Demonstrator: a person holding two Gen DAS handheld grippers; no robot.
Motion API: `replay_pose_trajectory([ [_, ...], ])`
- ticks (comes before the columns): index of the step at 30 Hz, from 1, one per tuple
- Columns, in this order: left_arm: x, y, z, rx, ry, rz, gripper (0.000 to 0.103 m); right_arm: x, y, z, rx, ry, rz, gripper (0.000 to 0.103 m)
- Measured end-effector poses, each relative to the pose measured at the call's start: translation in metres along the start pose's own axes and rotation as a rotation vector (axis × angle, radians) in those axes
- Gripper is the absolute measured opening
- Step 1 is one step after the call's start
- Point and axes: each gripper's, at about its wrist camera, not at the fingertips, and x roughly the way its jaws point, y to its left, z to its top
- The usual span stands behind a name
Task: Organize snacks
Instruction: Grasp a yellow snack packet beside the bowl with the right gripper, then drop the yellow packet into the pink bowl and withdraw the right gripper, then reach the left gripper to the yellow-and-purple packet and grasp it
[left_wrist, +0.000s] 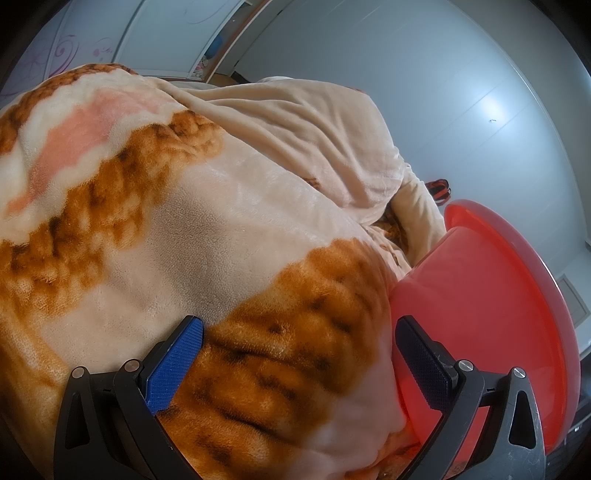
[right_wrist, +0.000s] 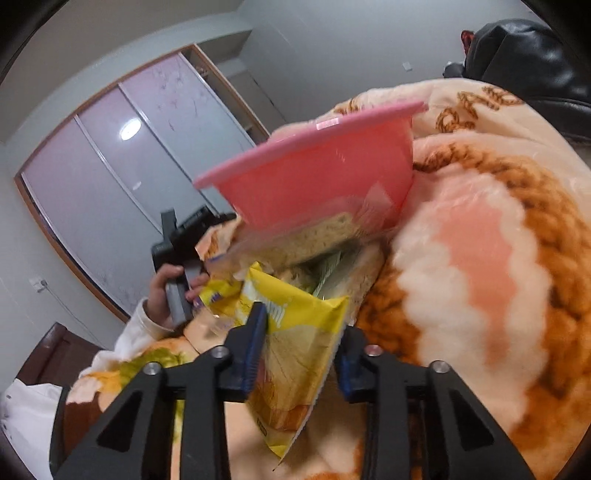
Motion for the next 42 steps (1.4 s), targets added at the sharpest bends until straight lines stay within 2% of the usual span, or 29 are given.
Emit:
replay_pose_trajectory([
  [2,0.000,0.000,0.000,0.000,0.000,0.000,0.102,-0.010,0.007,0.005,-0.016,-0.038,-0.006,0.023],
  [4,0.000,0.000,0.000,0.002,-0.001,0.001,0.102,-0.030,0.020,0.015,-0.040,-0.131,-0.006,0.014],
  [7,0.000,0.000,0.000,0.001,0.000,0.001,0.102,-0.054,0.041,0.041,-0.066,-0.264,-0.059,0.014],
  [10,0.000,0.000,0.000,0.001,0.000,0.001,0.102,-0.071,0.058,0.072,-0.075,-0.392,-0.073,0.013],
  [12,0.000,0.000,0.000,0.001,-0.001,0.000,0.102,-0.075,0.063,0.093,-0.052,-0.499,-0.100,0.014],
  [13,0.000,0.000,0.000,0.001,-0.001,0.000,0.102,-0.072,0.063,0.102,-0.041,-0.523,-0.111,0.014],
  [17,0.000,0.000,0.000,0.001,-0.001,0.000,0.102,-0.031,0.035,0.139,0.099,-0.511,-0.106,0.014],
  [21,0.000,0.000,0.000,0.003,0.000,0.002,0.102,0.002,0.004,0.142,0.225,-0.510,-0.142,0.014],
  [24,0.000,0.000,0.000,0.003,-0.002,0.000,0.102,0.028,-0.008,0.138,0.270,-0.441,-0.129,0.014],
  [26,0.000,0.000,0.000,0.003,-0.002,0.001,0.102,0.037,-0.014,0.136,0.234,-0.365,-0.124,0.014],
  [27,0.000,0.000,0.000,0.004,-0.002,0.001,0.102,0.043,-0.013,0.133,0.204,-0.329,-0.141,0.021],
  [29,0.000,0.000,0.000,0.004,-0.002,0.002,0.102,0.041,-0.012,0.125,0.170,-0.310,-0.187,0.040],
  [31,0.000,0.000,0.000,0.004,-0.002,0.001,0.102,0.030,-0.013,0.114,0.143,-0.365,-0.234,0.082],
  [33,0.000,0.000,0.000,0.007,-0.003,0.003,0.102,0.011,-0.015,0.100,0.117,-0.470,-0.289,0.103],
  [35,-0.004,-0.002,-0.003,0.010,-0.002,0.003,0.102,-0.010,-0.019,0.082,0.100,-0.571,-0.342,0.103],
  [37,-0.004,-0.005,-0.004,0.019,0.000,-0.002,0.102,-0.025,-0.035,0.067,0.151,-0.620,-0.383,0.103],
  [40,-0.008,-0.014,-0.005,0.104,0.041,-0.046,0.102,-0.036,-0.082,0.055,0.421,-0.621,-0.421,0.103],
  [41,-0.011,-0.018,-0.006,0.140,0.041,-0.071,0.102,-0.037,-0.102,0.053,0.539,-0.606,-0.413,0.103],
  [42,-0.014,-0.021,-0.008,0.159,0.037,-0.081,0.102,-0.039,-0.113,0.051,0.592,-0.603,-0.385,0.103],
])
